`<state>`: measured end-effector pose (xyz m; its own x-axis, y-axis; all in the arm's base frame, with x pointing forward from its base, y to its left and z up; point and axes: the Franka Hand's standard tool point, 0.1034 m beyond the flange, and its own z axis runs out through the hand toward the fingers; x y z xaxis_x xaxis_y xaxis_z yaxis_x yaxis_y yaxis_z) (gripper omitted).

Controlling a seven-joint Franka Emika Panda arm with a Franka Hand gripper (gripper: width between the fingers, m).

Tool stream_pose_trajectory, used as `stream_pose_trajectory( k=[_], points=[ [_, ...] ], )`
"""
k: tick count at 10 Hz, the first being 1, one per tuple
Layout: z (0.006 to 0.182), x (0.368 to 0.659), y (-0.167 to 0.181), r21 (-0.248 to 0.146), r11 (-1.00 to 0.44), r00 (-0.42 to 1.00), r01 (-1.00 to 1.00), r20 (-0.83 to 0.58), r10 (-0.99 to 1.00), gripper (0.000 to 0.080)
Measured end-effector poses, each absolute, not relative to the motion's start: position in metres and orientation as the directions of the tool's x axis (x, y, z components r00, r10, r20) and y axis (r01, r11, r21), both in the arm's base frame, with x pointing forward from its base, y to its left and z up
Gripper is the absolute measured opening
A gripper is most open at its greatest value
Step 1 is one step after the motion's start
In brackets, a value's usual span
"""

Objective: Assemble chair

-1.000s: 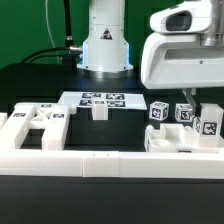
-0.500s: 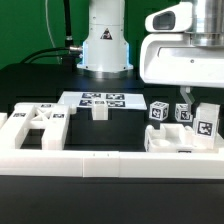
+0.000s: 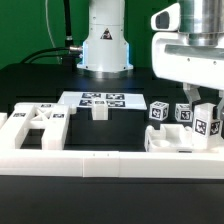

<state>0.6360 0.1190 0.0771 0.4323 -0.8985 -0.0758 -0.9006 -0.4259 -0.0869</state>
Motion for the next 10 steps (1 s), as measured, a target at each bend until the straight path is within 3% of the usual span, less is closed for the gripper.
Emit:
stream_pose_trajectory(
  k=[3, 4, 5, 6, 10],
  points=[
    [0.0768, 0.636, 0.1195, -0.084, -0.357, 0.364, -0.93, -0.09, -0.927, 0.0289],
    [0.0768, 0.636, 0.1195, -0.088, -0.397, 0.404, -0.914, -0.086, -0.911, 0.0504],
    [0.0771, 0.6364, 0.1197, -0.09, -0.413, 0.421, -0.906, -0.084, -0.903, 0.0504],
    [0.0769, 0.6363, 0.1194, -0.093, -0.449, 0.456, -0.889, -0.079, -0.886, 0.0618],
    [0.0766, 0.6364, 0.1178, -0.109, -0.762, 0.768, -0.639, -0.031, -0.64, 0.0648]
  ],
)
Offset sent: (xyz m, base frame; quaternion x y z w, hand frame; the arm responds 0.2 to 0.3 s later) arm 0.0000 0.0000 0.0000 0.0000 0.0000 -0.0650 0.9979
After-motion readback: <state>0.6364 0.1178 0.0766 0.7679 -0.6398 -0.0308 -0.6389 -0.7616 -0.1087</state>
